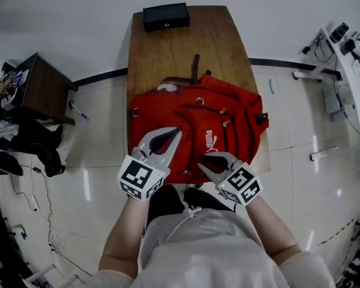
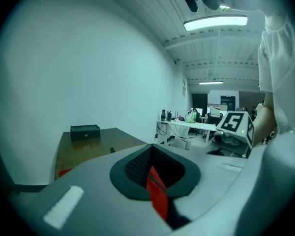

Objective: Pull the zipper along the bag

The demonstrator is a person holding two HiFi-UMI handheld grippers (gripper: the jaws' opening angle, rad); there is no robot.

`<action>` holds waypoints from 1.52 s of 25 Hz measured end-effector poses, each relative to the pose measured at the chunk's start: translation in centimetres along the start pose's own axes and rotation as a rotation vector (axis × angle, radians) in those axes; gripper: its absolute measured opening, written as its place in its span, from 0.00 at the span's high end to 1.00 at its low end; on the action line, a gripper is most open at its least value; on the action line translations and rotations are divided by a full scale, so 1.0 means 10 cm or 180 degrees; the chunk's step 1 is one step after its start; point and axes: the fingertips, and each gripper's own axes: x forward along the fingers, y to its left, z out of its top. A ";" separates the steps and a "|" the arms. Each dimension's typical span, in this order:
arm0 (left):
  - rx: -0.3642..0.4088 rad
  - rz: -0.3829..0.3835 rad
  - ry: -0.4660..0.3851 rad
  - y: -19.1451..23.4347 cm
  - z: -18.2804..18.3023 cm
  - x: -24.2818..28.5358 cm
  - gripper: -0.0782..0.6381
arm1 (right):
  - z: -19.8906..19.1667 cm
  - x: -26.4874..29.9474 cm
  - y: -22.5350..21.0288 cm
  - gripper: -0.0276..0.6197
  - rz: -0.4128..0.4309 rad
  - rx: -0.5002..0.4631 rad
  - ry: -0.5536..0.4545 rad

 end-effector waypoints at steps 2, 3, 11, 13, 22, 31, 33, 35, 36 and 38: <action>-0.0005 0.0118 -0.0106 -0.07 0.07 -0.19 0.88 | 0.29 -0.18 -0.07 0.90 -0.0203 -0.0094 -0.0286; -0.0006 0.0174 -0.0157 -0.10 0.11 -0.28 0.88 | 0.40 -0.26 -0.08 0.95 -0.0288 -0.0156 -0.0398; -0.0112 0.0380 -0.0443 -0.41 0.26 -0.97 0.88 | 0.89 -0.75 0.22 0.95 -0.0578 -0.0643 -0.1231; -0.0129 0.0377 -0.0470 -0.51 0.20 -1.17 0.88 | 0.84 -0.82 0.42 0.95 -0.0591 -0.0720 -0.1232; -0.0173 0.0401 -0.0608 -1.20 -0.03 -2.35 0.88 | 0.39 -1.11 1.69 0.95 -0.0757 -0.0707 -0.1267; -0.0195 0.0282 -0.0580 -2.07 -0.38 -3.36 0.88 | -0.15 -1.43 2.98 0.95 -0.0959 -0.0419 -0.1269; -0.0199 0.0243 -0.0561 -2.21 -0.44 -3.50 0.88 | -0.20 -1.52 3.14 0.95 -0.1033 -0.0432 -0.1278; -0.0169 0.0218 -0.0559 -2.35 -0.48 -3.58 0.88 | -0.25 -1.61 3.25 0.95 -0.1099 -0.0442 -0.1293; -0.0141 0.0206 -0.0560 -2.41 -0.48 -3.61 0.88 | -0.27 -1.64 3.29 0.95 -0.1129 -0.0441 -0.1308; -0.0099 0.0164 -0.0572 -2.53 -0.47 -3.64 0.88 | -0.29 -1.71 3.33 0.95 -0.1187 -0.0441 -0.1338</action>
